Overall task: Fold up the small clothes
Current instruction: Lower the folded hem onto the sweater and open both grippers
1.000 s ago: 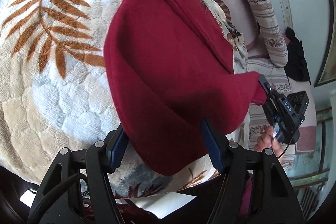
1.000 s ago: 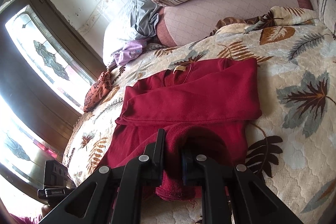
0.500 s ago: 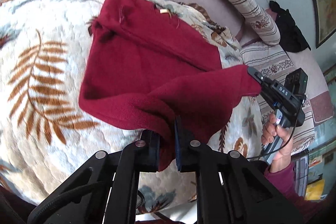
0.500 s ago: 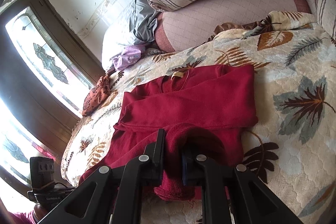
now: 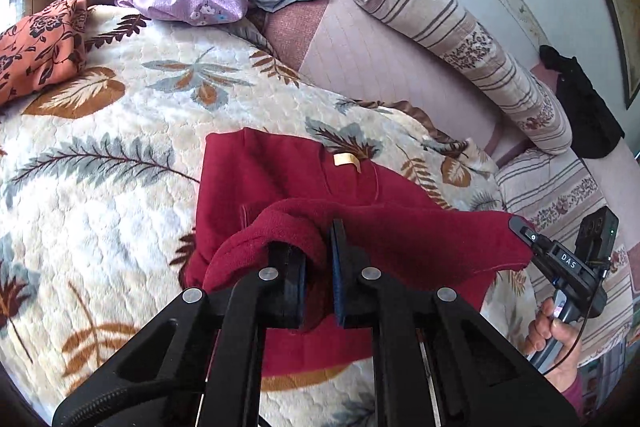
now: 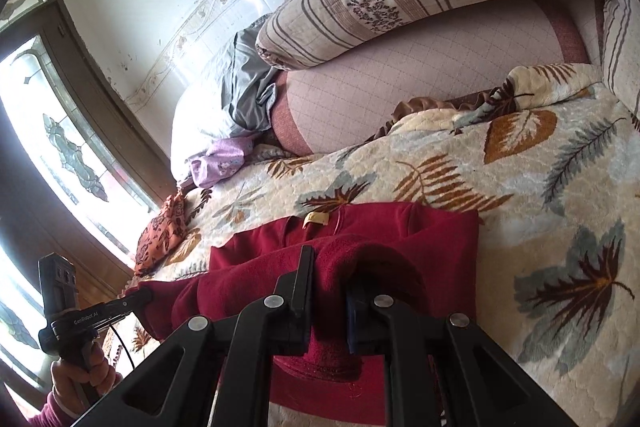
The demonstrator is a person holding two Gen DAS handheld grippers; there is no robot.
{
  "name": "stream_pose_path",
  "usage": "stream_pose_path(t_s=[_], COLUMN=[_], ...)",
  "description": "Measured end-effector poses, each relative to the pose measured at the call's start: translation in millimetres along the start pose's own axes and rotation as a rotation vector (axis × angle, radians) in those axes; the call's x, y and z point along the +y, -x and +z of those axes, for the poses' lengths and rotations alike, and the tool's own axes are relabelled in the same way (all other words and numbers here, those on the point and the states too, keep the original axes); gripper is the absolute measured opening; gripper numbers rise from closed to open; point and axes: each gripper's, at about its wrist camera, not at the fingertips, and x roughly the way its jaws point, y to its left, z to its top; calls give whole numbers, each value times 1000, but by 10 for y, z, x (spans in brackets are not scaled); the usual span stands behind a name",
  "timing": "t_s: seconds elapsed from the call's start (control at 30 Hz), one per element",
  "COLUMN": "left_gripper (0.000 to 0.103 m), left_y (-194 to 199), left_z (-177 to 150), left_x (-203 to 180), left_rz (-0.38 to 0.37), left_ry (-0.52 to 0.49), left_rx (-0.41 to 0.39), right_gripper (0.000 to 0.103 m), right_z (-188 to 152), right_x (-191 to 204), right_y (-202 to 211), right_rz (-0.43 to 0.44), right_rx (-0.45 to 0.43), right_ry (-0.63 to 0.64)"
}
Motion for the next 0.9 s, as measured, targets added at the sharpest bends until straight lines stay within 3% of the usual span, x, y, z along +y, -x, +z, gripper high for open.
stream_pose_path(t_s=[0.23,0.37,0.47,0.53,0.6,0.83,0.87,0.9], left_gripper=[9,10,22,50,59,59,59,59], left_y=[-724,-968,-914,-785,-663,-443,-415,-392], left_z=[250,342,387,408,430,385,364,343], left_x=[208,399,468,442,438,387,381,375], left_rz=[35,17,-31,-16,-34,-19,-19,-19], left_ry=[60,131,149,112,106,61,59,57], left_rx=[84,144,147,112,79,56,52,49], right_gripper=[11,12,12,14,16,22,25,35], right_z=[159,211,259,265,249,329,367,411], right_x=[-344,-559,-666,-668,-650,-565,-527,-488], right_y=[-653,-979,-953,-829,-727,-704,-722,-753], right_rz=[-73,-78,-35,-3,8,49,57,60], right_rx=[66,166,190,174,167,152,147,149], right_ry=[-89,-158,-191,-194,-187,-170,-149,-124])
